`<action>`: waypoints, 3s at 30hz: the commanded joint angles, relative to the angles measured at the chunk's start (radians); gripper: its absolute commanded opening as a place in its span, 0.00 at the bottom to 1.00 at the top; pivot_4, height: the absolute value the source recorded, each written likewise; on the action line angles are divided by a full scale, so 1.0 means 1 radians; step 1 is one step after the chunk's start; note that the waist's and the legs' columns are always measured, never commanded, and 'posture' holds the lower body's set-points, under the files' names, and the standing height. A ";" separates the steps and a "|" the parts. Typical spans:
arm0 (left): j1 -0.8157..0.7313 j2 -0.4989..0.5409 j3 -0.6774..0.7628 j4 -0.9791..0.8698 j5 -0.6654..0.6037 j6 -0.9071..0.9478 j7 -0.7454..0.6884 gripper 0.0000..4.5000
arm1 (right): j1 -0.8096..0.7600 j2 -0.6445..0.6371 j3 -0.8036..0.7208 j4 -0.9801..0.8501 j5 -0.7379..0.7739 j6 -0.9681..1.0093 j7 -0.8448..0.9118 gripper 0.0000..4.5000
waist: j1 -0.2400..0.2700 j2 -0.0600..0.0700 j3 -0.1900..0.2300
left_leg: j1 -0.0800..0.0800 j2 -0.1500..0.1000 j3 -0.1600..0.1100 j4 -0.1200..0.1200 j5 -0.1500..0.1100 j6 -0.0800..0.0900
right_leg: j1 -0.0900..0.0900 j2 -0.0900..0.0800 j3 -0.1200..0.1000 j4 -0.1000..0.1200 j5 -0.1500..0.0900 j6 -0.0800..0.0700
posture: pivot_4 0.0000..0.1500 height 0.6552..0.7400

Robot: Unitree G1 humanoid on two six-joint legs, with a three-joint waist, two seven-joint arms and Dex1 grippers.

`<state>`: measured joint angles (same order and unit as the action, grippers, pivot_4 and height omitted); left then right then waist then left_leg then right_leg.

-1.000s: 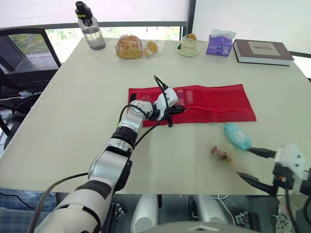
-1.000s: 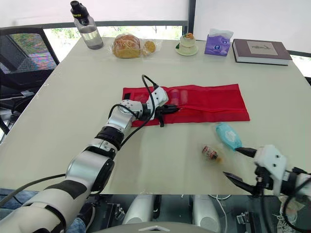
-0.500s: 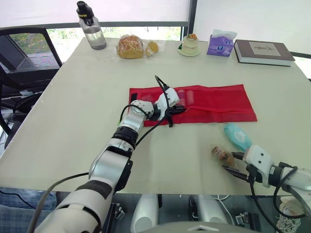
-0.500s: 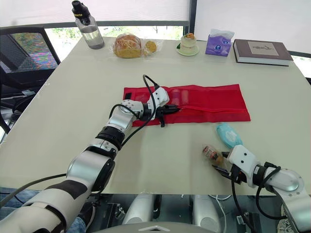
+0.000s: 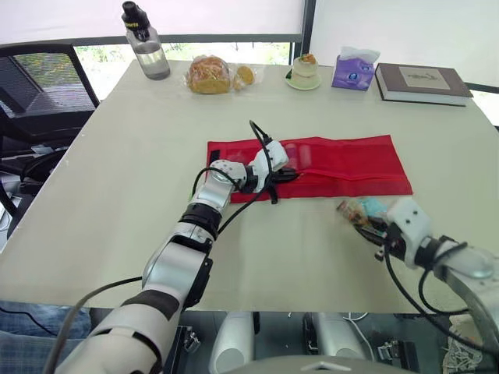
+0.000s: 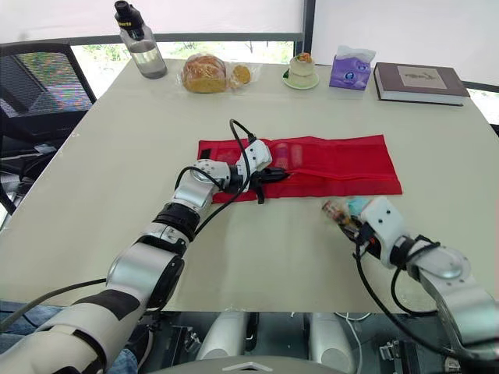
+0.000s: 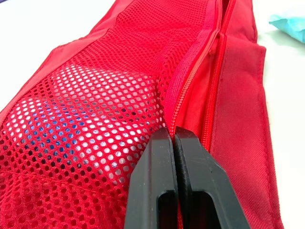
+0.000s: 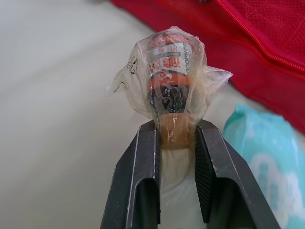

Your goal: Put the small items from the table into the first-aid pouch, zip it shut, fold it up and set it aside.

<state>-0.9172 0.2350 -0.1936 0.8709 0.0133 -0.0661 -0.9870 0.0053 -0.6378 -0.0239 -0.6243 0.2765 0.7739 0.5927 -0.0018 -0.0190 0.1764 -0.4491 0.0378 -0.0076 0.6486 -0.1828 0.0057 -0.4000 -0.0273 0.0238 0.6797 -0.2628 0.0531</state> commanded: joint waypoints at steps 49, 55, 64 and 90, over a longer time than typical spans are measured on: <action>0.205 -0.025 -0.036 -0.387 -0.054 0.124 -0.043 0.00 | -0.598 0.389 0.142 0.520 -0.179 0.188 -0.371 0.09 | -0.011 0.001 0.000 | 0.000 0.000 0.000 -0.001 0.000 0.000 | 0.000 0.000 0.000 0.000 0.000 0.000 | 1.00 1.00; 0.205 -0.020 -0.035 -0.394 -0.059 0.129 -0.050 0.00 | -0.608 0.399 0.146 0.535 -0.184 0.156 -0.367 0.20 | -0.011 0.001 0.000 | 0.000 0.000 0.000 -0.001 0.000 0.000 | -0.001 0.000 0.000 0.000 0.000 0.000 | 1.00 1.00; 0.168 -0.004 -0.012 -0.322 -0.056 0.104 -0.038 0.00 | -0.496 0.339 0.125 0.319 -0.139 0.270 -0.320 0.71 | -0.010 0.001 0.000 | -0.001 0.000 0.000 -0.001 0.000 0.000 | -0.001 0.000 0.000 0.000 0.000 0.000 | 1.00 1.00; 0.130 0.020 -0.010 -0.276 -0.066 0.064 -0.099 0.00 | -0.417 0.302 0.187 0.343 -0.202 0.041 -0.308 0.02 | -0.012 0.001 0.000 | 0.000 0.001 0.000 -0.002 0.000 0.000 | -0.001 0.001 0.000 0.000 0.000 0.000 | 1.00 1.00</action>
<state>-0.7717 0.2526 -0.2062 0.6136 -0.0402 0.0128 -1.0767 -0.3960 -0.3402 0.1633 -0.2812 0.0842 0.8474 0.2864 -0.0137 -0.0181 0.1763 -0.4496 0.0382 -0.0070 0.6469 -0.1827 0.0059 -0.4011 -0.0269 0.0241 0.6791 -0.2627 0.0529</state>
